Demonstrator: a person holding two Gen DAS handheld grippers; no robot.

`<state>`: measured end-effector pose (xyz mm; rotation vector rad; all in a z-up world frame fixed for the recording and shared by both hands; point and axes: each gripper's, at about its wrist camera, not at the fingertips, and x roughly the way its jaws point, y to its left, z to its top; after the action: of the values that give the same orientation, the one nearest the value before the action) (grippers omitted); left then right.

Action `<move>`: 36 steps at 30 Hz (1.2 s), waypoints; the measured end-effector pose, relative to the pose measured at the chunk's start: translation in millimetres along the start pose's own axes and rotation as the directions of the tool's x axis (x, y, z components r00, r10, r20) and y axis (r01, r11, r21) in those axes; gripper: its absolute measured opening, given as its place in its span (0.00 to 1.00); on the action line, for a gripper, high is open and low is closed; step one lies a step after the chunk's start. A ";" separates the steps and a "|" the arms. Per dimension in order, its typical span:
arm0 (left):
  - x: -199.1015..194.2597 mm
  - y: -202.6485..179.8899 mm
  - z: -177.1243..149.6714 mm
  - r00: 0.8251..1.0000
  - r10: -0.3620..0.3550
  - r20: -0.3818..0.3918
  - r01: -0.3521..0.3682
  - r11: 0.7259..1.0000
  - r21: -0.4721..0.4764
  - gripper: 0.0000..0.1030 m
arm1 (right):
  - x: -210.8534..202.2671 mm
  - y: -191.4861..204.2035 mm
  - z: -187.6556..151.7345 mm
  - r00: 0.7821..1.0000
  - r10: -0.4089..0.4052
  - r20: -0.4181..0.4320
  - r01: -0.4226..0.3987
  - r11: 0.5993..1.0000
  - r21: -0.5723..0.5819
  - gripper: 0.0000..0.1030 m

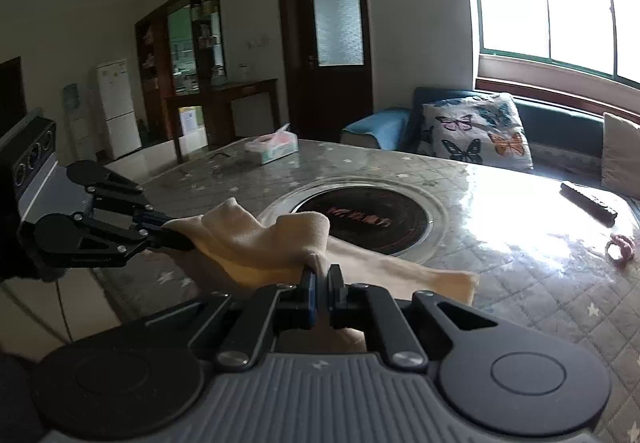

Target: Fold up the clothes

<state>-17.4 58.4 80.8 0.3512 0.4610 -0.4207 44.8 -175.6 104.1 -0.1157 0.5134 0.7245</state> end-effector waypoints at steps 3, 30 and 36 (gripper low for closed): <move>33.3 18.3 10.0 1.000 0.012 -0.022 -0.012 1.000 -0.028 0.08 | 29.0 -21.5 18.0 0.999 -0.029 -0.014 0.030 0.999 0.017 0.05; 148.9 67.2 16.4 0.986 0.058 -0.154 -0.089 0.975 -0.202 0.23 | 165.5 -70.2 15.4 0.980 -0.110 -0.169 0.136 0.978 0.156 0.20; 161.6 43.8 26.8 0.985 -0.058 -0.162 0.030 0.984 -0.174 0.19 | 195.2 -60.7 16.7 0.970 -0.104 -0.218 0.133 0.984 0.119 0.18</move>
<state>143.8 34.9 33.6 0.2105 0.6648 -0.3933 214.9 -98.5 19.1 -0.0988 0.7498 0.5616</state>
